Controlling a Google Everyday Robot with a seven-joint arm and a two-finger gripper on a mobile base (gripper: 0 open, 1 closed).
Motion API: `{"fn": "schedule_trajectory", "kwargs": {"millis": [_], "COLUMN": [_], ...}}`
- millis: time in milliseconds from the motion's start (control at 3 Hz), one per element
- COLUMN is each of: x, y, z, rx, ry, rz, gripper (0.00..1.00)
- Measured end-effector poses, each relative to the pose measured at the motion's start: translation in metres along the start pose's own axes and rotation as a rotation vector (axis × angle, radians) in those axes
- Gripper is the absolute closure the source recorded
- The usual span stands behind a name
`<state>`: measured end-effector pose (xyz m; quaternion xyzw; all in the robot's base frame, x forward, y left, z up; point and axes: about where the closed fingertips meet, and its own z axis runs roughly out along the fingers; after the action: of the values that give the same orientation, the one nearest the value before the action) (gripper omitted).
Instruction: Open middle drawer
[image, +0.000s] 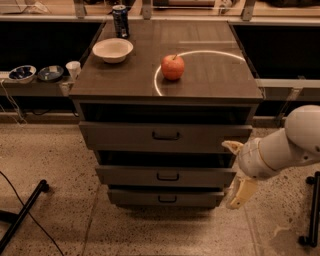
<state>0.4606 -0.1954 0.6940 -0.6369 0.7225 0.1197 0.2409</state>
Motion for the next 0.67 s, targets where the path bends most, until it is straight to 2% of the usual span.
{"fn": "schedule_trajectory", "kwargs": {"millis": [333,667], "x": [0.001,0.004], "y": [-0.001,-0.003], "z": [0.005,0.031], "rx": [0.003,-0.017], "ry": [-0.009,-0.018], "rz": [-0.036,-0.08], "gripper": [0.0,0.0]}}
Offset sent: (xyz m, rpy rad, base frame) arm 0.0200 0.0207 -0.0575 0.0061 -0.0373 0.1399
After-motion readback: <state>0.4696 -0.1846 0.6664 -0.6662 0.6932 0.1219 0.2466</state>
